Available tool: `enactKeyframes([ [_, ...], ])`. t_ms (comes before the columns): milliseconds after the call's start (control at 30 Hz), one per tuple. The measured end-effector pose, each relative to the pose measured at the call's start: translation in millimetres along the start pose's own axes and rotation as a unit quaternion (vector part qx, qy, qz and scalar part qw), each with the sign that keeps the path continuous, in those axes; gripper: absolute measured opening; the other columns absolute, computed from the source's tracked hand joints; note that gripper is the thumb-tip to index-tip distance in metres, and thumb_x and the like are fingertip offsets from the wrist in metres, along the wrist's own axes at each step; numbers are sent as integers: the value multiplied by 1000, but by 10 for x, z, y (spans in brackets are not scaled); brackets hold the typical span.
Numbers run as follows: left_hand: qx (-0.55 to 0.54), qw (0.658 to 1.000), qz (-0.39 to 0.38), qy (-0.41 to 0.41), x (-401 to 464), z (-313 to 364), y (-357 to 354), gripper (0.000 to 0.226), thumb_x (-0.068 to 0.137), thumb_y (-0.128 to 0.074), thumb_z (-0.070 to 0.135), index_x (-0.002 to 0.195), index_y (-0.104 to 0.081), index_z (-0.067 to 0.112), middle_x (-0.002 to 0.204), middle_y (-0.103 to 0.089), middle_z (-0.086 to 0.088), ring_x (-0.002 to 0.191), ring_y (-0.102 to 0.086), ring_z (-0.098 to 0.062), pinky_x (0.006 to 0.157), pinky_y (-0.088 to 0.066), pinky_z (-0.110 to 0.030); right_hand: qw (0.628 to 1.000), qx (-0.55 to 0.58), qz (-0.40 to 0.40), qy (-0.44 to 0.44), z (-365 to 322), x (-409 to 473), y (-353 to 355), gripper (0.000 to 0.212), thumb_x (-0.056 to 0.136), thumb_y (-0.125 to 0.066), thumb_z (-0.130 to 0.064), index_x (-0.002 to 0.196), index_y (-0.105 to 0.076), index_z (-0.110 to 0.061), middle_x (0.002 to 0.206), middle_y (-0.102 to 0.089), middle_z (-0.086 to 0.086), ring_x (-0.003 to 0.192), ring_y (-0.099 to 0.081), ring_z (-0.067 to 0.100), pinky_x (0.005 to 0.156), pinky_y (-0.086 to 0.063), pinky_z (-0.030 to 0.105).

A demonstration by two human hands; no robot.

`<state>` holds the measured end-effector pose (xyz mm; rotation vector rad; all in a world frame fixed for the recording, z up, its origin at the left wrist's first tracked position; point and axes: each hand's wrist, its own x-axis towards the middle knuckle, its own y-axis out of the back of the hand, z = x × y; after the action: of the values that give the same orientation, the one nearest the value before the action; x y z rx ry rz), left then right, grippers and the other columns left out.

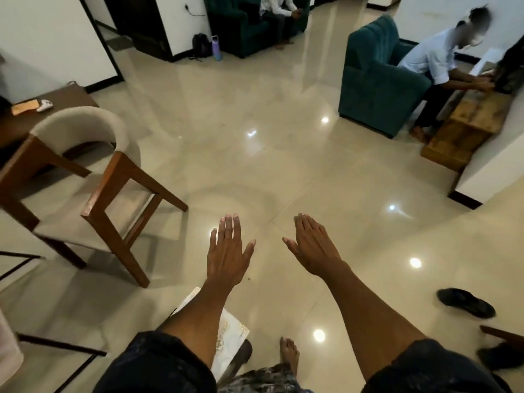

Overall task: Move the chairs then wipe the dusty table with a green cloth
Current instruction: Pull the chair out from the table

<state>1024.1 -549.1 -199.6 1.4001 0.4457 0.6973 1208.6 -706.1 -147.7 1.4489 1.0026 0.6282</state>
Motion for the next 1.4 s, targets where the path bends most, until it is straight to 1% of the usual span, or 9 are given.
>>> enactKeyframes([
  [100, -1, 999, -18, 30, 141, 110, -68, 81, 108, -24, 61, 167, -25, 6, 172, -31, -16, 160, -29, -31, 127, -30, -49, 999, -11, -3, 34, 195, 260, 21, 96, 97, 2, -66, 161, -28, 0, 168, -31, 20, 159, -26, 33, 127, -26, 42],
  [233, -7, 996, -62, 69, 290, 138, -152, 83, 106, -16, 63, 171, -9, 10, 177, -13, -13, 165, -12, -28, 131, -17, -46, 998, 1, -22, 56, 305, 581, 53, 83, 106, -14, -62, 161, -27, -2, 169, -29, 18, 161, -22, 31, 128, -22, 41],
  [333, -10, 992, -69, 104, 475, 91, -178, 85, 104, -9, 65, 171, -1, 12, 178, -5, -12, 166, -5, -26, 132, -11, -44, 996, -11, -32, 84, 306, 871, 81, 106, 94, 9, -74, 162, -27, -2, 169, -30, 18, 160, -23, 30, 127, -23, 41],
  [400, -9, 992, -68, 108, 556, 29, -165, 86, 104, -9, 66, 171, -1, 12, 178, -5, -12, 166, -6, -27, 132, -10, -45, 994, -13, -33, 103, 281, 985, 82, 114, 90, 18, -77, 161, -28, -1, 168, -32, 19, 160, -24, 31, 127, -24, 41],
  [533, -25, 986, -44, 156, 896, -160, -184, 84, 106, -16, 65, 171, -7, 11, 177, -11, -13, 165, -11, -29, 132, -13, -45, 989, -16, -41, 141, 193, 1580, 119, 101, 97, 3, -70, 160, -32, 0, 166, -35, 20, 159, -28, 32, 126, -28, 43],
  [733, -32, 976, -54, 208, 1567, -524, -274, 85, 104, -7, 67, 170, 7, 14, 178, 6, -9, 166, 3, -26, 128, 6, -39, 981, -26, -35, 186, 21, 2520, 230, 114, 93, 19, -74, 159, -35, 1, 165, -38, 22, 157, -32, 34, 125, -30, 44],
  [1067, -43, 963, -58, 258, 2442, -1136, -36, 83, 109, -16, 66, 170, 10, 16, 177, 15, -8, 163, 16, -22, 128, 10, -39, 968, -17, -44, 247, -456, 3637, 474, 125, 84, 26, -80, 161, -29, 1, 169, -31, 21, 160, -25, 32, 128, -26, 43],
  [1233, -20, 952, -42, 303, 2567, -1553, 58, 93, 94, 17, 73, 168, 17, 15, 175, 22, -7, 162, 19, -23, 126, 16, -37, 954, -28, -69, 289, -739, 4153, 527, 125, 81, 26, -83, 159, -31, -3, 169, -30, 18, 161, -23, 29, 127, -25, 40],
  [1400, -13, 926, -36, 376, 2641, -1974, 135, 96, 89, 22, 73, 166, 21, 16, 175, 23, -7, 162, 20, -23, 125, 18, -37, 931, -38, -78, 354, -1302, 4763, 535, 116, 88, 16, -81, 158, -33, -4, 168, -33, 18, 160, -25, 30, 126, -27, 41],
])
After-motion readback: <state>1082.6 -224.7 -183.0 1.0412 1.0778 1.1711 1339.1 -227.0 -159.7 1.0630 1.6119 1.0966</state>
